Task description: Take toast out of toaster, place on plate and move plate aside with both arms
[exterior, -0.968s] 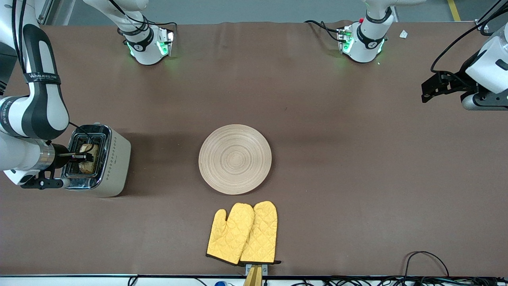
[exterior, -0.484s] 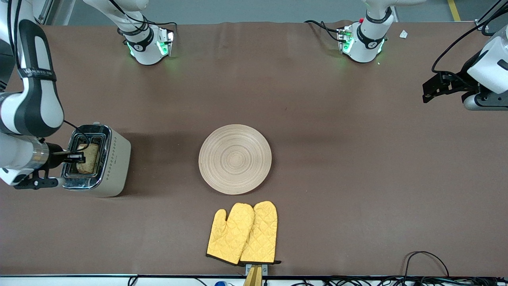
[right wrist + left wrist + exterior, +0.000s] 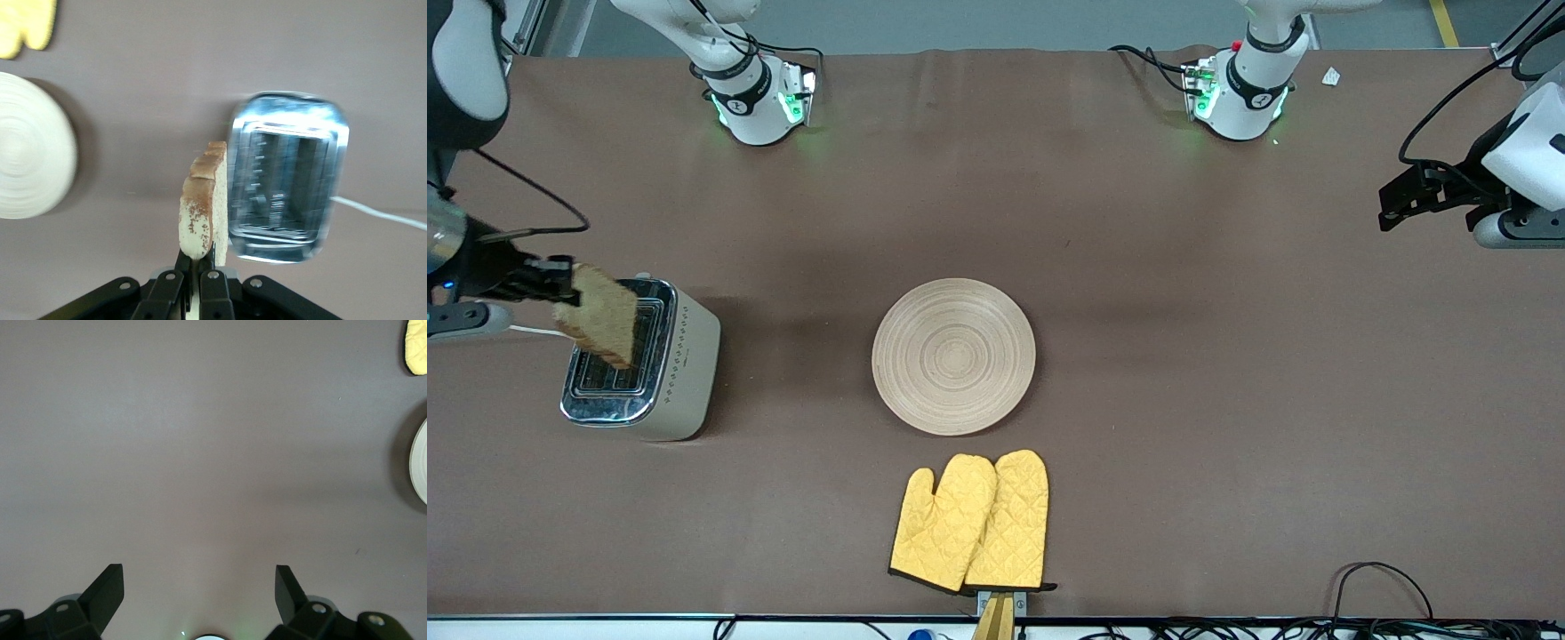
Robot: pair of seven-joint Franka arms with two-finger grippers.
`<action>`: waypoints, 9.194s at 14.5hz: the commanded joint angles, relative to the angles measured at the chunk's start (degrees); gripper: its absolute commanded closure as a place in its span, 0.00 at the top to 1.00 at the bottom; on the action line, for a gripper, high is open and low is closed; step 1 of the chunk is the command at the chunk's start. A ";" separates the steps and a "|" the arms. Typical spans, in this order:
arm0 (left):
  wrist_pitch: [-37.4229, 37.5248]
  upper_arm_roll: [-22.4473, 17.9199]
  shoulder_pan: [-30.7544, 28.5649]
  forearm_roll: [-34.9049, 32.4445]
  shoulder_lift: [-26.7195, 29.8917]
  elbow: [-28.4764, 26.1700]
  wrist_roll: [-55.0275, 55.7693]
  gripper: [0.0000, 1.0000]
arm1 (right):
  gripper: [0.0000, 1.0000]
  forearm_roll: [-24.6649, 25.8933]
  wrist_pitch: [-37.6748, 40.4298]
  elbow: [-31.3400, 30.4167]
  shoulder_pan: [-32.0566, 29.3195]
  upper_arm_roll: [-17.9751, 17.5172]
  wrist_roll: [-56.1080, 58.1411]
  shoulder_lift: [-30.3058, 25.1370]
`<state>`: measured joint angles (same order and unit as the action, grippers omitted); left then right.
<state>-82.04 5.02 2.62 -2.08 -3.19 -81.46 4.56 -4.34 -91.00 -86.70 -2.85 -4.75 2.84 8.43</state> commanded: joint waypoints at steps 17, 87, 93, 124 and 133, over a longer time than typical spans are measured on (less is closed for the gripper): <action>0.47 -0.01 -0.16 -0.29 -0.41 1.04 -1.14 1.00 | 0.00 -47.76 -29.24 -14.57 22.72 0.35 -4.18 17.56; -43.30 13.70 9.42 60.88 -52.72 0.95 -38.14 0.00 | 1.00 2.58 9.96 2.06 -3.04 0.73 -5.99 -9.75; -37.78 13.53 3.81 59.65 -47.18 0.42 -37.26 0.00 | 1.00 4.69 10.31 2.23 -2.43 -0.53 -7.67 -9.75; -17.37 10.19 -37.25 38.55 -48.67 1.04 -47.63 0.71 | 1.00 5.13 10.93 1.80 -2.42 -0.52 -7.40 -9.84; -17.37 11.15 -30.24 26.36 -38.15 7.36 -31.59 1.00 | 1.00 5.04 11.02 1.80 -2.51 -0.52 -7.32 -9.84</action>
<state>-99.36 16.77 -31.52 28.41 -47.61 -73.48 -34.08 0.25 -80.33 -85.10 -4.76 -4.64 -4.36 -1.30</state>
